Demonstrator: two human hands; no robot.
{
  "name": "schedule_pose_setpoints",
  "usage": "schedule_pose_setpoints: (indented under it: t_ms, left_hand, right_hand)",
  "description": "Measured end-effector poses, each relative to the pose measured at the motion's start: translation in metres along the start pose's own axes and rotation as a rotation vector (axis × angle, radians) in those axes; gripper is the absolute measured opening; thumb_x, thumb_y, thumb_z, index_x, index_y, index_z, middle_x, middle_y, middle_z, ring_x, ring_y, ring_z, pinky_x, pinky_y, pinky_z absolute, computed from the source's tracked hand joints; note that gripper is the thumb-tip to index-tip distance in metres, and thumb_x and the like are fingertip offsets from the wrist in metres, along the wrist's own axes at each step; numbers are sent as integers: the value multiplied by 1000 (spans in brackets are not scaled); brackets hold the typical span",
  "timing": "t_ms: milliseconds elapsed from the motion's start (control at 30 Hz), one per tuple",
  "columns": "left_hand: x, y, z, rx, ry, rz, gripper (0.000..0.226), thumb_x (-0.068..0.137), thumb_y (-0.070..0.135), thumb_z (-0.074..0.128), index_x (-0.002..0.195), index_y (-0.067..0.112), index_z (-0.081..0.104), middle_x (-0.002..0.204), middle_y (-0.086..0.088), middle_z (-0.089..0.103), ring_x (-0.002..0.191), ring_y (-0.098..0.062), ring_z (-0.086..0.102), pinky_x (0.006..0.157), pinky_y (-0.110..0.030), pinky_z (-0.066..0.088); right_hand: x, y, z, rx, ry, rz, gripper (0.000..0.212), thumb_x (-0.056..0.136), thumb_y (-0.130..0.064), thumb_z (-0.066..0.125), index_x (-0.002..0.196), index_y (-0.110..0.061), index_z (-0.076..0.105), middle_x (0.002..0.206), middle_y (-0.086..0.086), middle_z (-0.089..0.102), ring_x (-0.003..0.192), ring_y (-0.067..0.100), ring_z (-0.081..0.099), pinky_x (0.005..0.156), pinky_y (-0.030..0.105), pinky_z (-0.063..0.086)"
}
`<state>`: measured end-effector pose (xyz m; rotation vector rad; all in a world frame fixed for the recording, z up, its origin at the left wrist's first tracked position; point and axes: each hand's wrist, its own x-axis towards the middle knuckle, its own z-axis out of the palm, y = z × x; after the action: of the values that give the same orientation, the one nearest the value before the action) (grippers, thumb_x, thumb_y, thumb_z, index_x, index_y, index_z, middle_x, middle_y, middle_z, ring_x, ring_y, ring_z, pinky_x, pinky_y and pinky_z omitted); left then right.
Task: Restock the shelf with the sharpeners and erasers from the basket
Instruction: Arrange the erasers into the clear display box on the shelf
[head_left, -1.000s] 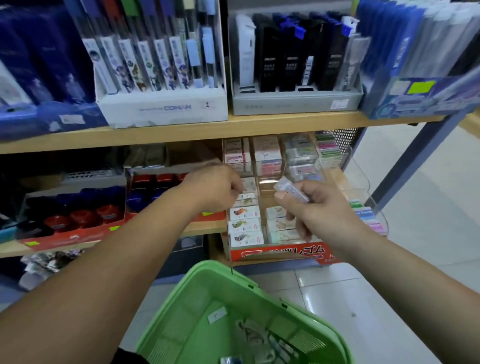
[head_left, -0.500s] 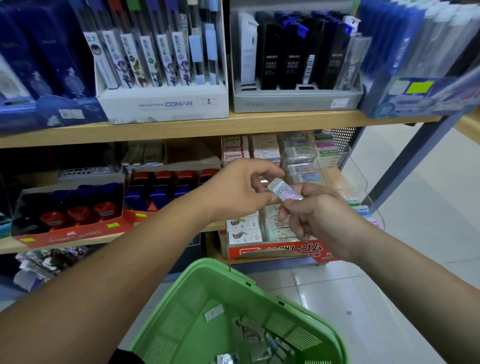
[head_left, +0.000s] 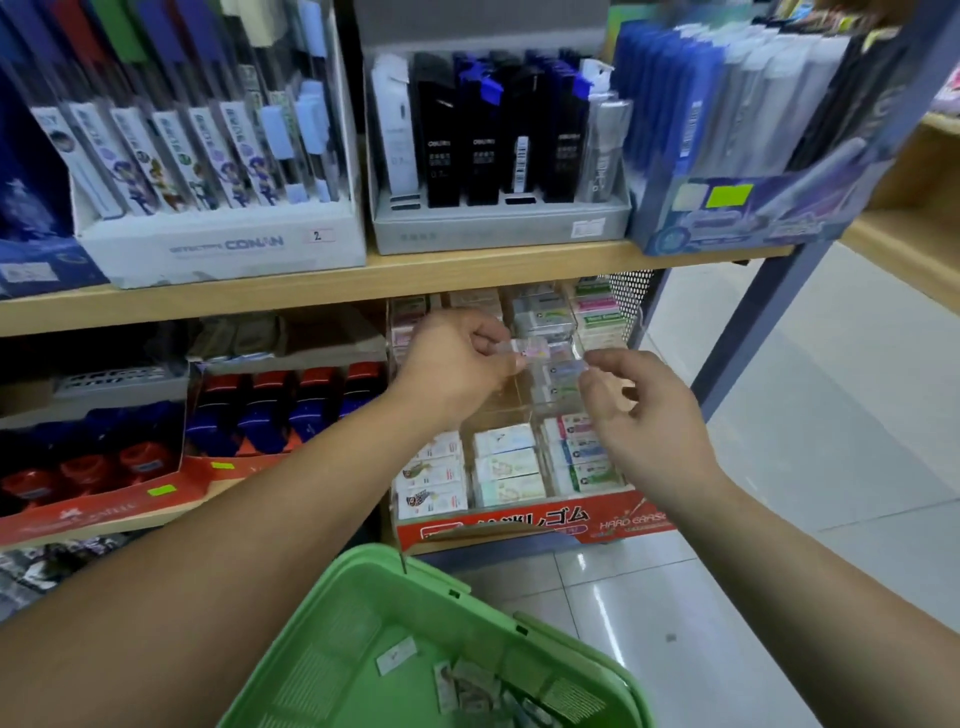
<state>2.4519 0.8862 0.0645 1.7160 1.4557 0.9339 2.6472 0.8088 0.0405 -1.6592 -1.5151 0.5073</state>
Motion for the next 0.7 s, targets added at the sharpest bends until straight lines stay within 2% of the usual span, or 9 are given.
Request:
schedule_pose_setpoints:
  t_ms: [100,267,333,433,500,533,600,633,700]
  left_hand:
    - [16,3,17,77,-13,41,27,86,23,84,111,21,75,97,4,73,87,-16,70,81,-27,59]
    - [23,5,22,414,-71,127,24,92,39,76,113,29,76,110,5,63,94,-14,62,78,-26,49]
    - [25,7,22,445,-88,112,26,93,40,74,117,30,75,112,8,63,96,-14,61,80,-25,48]
    - [25,13,24,487,-141,103,31,93,40,73,123,31,73,118,9,66,102,-15,63,87,-27,53]
    - [24,15,25,483,-175,96,31,89,45,76,117,31,73,115,9,63,100,-14,62,86,-29,54]
    - [22,15,24,472,-195,85,30,88,45,78,114,31,73,112,9,62,99,-13,61,85,-28,54]
    - [20,14,23,430,-244,73,28,85,41,82,109,29,75,109,10,62,99,-11,62,86,-27,54]
    - [18,15,22,414,-268,73,27,84,39,84,106,28,75,107,11,62,100,-11,62,88,-27,54]
    - [16,17,21,421,-312,95,23,84,37,83,103,25,76,102,14,60,99,-10,62,88,-27,55]
  right_hand:
    - [5,6,3,-183,74,-76,32,102,-36,59,130,-27,71,132,-5,68,120,18,59,97,41,53]
    - [7,14,3,-277,100,-10,30,100,-40,57,123,-29,74,125,-3,73,109,26,66,97,49,52]
    - [6,14,4,-286,41,7,31,102,-43,55,125,-31,73,132,-6,70,117,22,63,105,42,38]
    - [5,12,6,-306,-16,27,31,102,-45,55,124,-33,74,134,-9,68,120,17,59,97,33,21]
    - [3,13,5,-274,-4,39,30,100,-43,58,123,-32,74,132,-9,70,114,18,65,107,35,27]
    - [3,13,4,-222,18,46,28,99,-41,60,122,-31,74,131,-8,70,109,19,68,111,42,37]
    - [3,10,1,-103,69,77,27,97,-39,63,122,-33,74,130,-7,70,104,21,71,96,52,56]
    - [2,6,-2,-84,75,91,28,97,-39,63,122,-33,73,129,-7,71,104,20,70,90,51,60]
    - [0,4,-6,-135,60,73,31,96,-41,66,124,-31,74,129,-4,71,104,22,70,89,51,60]
